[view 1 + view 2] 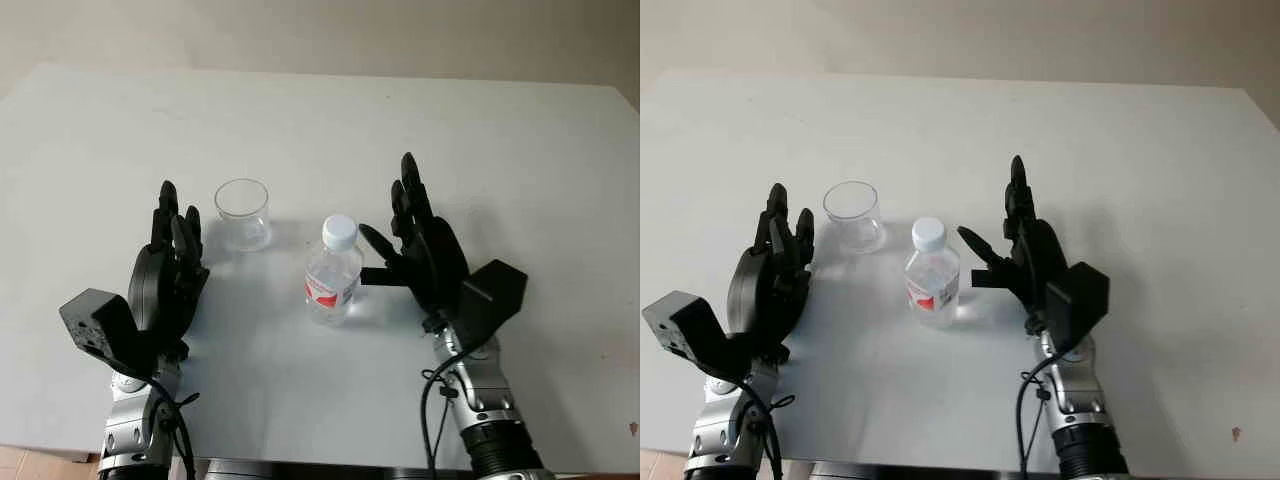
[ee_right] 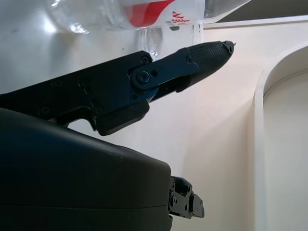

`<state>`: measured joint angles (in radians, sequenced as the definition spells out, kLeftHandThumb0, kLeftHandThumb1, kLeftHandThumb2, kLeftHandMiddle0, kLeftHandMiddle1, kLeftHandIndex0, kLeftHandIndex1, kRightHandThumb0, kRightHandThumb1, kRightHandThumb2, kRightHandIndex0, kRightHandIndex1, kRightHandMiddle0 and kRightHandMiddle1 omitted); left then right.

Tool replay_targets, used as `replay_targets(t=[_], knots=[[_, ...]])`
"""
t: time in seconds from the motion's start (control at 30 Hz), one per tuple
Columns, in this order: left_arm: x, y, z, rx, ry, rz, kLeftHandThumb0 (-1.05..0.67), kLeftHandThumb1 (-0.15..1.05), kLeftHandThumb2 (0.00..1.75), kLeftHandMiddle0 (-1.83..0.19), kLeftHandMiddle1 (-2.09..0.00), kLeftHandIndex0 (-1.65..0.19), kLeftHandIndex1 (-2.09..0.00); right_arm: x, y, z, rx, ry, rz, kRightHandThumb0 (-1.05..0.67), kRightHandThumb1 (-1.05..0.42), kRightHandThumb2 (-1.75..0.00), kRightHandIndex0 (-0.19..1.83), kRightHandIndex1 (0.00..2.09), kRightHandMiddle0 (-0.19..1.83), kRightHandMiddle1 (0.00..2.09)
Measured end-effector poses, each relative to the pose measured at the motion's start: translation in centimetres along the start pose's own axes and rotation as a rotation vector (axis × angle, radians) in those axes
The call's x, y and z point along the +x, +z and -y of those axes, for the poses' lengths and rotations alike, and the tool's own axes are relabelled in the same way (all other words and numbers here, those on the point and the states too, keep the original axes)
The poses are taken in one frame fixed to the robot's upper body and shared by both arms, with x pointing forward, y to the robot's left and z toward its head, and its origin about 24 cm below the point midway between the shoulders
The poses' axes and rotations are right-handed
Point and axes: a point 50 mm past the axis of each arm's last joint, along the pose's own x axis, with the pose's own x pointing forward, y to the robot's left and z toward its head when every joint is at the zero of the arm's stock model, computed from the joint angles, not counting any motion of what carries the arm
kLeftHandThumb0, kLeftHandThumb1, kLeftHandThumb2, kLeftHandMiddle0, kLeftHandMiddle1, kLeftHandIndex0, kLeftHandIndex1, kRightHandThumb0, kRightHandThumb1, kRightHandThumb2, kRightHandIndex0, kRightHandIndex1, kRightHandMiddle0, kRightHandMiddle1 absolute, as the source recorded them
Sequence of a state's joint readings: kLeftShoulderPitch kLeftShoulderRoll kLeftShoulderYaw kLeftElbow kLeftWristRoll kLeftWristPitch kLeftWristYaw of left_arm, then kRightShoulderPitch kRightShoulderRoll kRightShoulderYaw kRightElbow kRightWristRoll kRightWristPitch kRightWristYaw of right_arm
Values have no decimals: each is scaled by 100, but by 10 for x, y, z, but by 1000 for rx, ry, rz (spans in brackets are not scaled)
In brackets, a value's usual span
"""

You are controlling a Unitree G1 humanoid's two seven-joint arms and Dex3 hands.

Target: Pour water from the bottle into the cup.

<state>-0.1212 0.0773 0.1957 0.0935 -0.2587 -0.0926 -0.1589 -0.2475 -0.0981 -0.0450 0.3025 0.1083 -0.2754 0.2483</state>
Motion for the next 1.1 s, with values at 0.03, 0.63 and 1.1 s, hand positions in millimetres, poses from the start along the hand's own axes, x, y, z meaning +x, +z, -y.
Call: replay_targets(t=[0.03, 0.63, 1.1], knots=[[0, 0, 0, -1, -1, 1, -77, 105, 79, 10, -5, 18, -5, -3, 3, 5, -1, 11, 17, -84, -96, -4, -19, 0, -19, 0], [4, -1, 3, -13, -18, 15, -77, 105, 79, 11, -5, 19, -4, -27, 59, 2, -89, 201, 231, -95, -91, -5, -19, 0, -19, 0], [6, 0, 3, -9, -18, 33, -77, 105, 79, 12, -5, 18, -5, -26, 4, -33, -52, 415, -38, -94, -87, -5, -19, 0, -19, 0]])
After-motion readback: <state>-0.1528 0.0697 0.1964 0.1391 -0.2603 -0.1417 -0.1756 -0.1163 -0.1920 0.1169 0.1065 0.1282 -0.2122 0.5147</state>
